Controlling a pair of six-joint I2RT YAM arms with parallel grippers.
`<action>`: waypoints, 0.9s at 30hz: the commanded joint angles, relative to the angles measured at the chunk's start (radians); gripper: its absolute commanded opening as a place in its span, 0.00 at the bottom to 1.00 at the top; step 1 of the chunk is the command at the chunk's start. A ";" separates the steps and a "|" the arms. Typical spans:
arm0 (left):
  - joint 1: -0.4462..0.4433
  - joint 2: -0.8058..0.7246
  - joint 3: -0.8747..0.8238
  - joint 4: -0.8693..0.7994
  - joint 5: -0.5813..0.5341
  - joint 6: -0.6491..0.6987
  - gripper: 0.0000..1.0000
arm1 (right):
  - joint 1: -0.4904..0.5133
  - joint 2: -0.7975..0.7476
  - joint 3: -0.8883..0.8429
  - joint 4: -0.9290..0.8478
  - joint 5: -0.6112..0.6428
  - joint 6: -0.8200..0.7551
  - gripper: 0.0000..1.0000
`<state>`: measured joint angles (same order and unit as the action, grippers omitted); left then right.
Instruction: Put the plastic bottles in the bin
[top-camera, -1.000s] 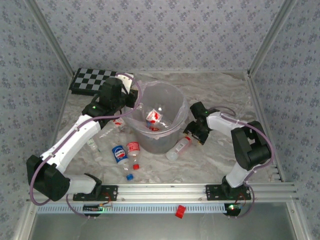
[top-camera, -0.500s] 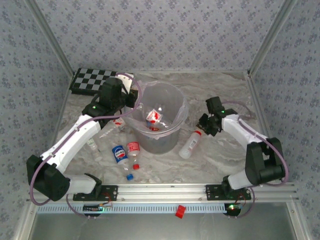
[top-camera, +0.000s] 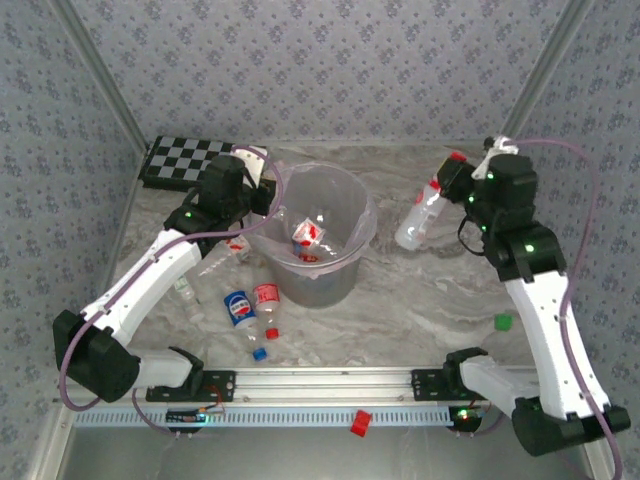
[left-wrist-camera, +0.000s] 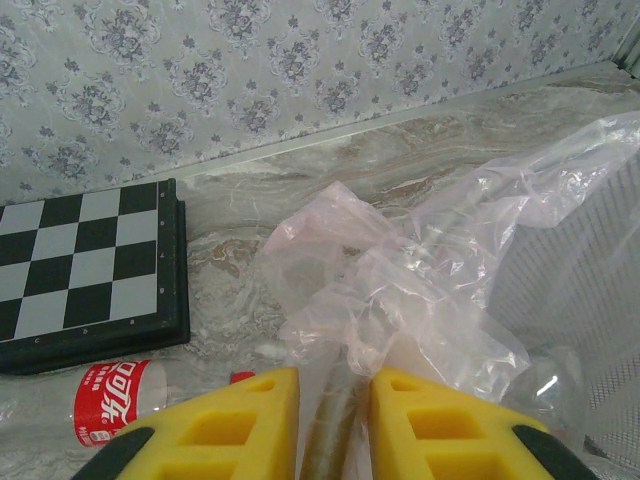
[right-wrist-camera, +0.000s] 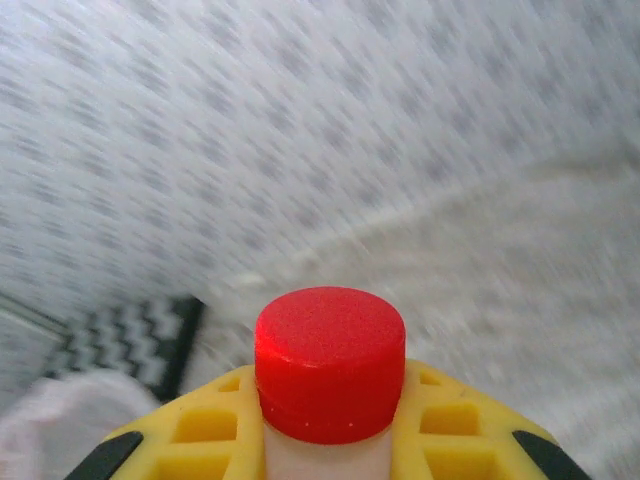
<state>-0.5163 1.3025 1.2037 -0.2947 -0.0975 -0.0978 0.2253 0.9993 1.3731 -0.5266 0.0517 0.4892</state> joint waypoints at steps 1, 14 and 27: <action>-0.001 0.007 0.007 -0.086 0.014 -0.017 0.24 | 0.035 0.007 0.063 0.248 -0.116 -0.106 0.00; -0.002 -0.006 0.003 -0.080 0.006 -0.017 0.24 | 0.426 0.295 0.109 0.589 -0.151 -0.239 0.00; -0.002 -0.007 -0.009 -0.064 -0.004 -0.025 0.24 | 0.512 0.376 -0.189 0.861 -0.144 -0.026 0.00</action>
<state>-0.5171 1.3014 1.2037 -0.2943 -0.0978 -0.0994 0.7265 1.3872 1.2236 0.1917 -0.1009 0.3687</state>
